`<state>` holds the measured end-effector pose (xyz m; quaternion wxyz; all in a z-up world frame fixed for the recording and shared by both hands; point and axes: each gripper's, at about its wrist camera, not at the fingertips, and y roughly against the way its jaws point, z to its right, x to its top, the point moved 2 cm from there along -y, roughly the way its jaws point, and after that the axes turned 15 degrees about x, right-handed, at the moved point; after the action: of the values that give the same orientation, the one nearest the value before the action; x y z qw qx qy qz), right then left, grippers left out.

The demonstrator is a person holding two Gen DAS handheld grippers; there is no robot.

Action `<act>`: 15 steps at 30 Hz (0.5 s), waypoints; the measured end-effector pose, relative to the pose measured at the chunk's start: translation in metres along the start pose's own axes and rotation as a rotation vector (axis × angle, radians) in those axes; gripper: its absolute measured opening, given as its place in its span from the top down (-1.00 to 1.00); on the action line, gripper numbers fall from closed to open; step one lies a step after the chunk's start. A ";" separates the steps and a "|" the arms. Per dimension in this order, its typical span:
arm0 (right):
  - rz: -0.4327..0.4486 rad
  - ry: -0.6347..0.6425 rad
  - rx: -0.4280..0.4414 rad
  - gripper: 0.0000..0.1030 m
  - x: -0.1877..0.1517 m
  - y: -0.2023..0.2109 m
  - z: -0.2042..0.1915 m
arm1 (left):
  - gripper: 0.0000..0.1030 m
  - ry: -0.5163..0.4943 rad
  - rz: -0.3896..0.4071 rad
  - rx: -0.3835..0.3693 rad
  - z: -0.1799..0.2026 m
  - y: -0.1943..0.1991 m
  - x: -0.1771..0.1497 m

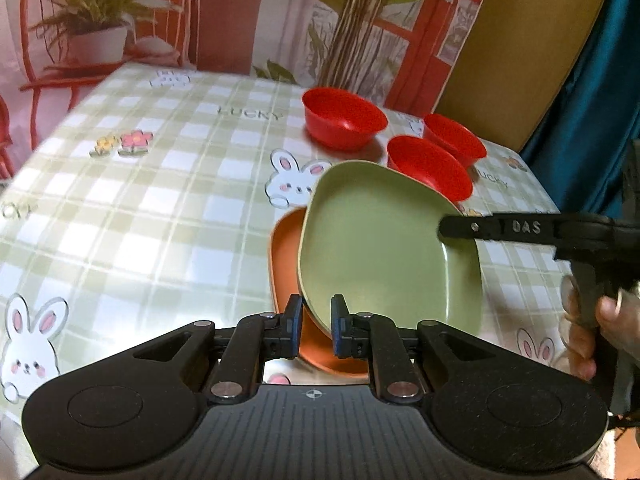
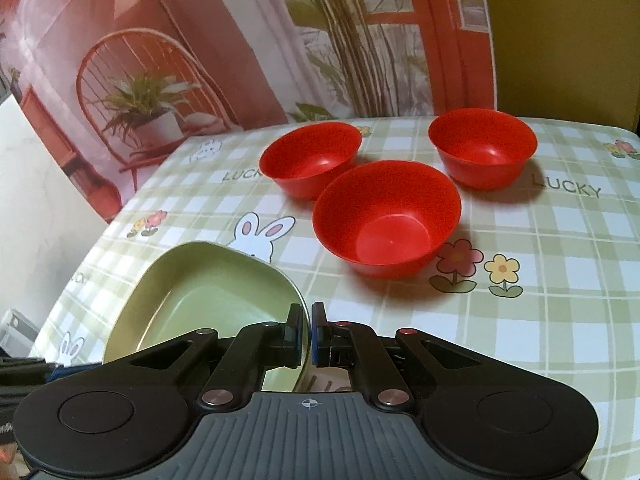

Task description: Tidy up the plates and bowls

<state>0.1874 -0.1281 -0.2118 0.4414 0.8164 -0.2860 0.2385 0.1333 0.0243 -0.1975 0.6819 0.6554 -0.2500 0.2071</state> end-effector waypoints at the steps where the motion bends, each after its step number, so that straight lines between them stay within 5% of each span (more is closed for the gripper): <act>1: -0.005 0.004 0.000 0.92 0.000 -0.002 -0.001 | 0.67 0.004 -0.002 -0.002 -0.001 -0.001 -0.001; 15: -0.086 0.110 -0.031 0.85 0.014 -0.032 -0.015 | 0.63 0.050 -0.030 -0.033 -0.010 -0.003 -0.016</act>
<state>0.2171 -0.1040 -0.2143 0.4787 0.8067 -0.2299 0.2593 0.1232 0.0348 -0.2096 0.7017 0.6424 -0.2263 0.2090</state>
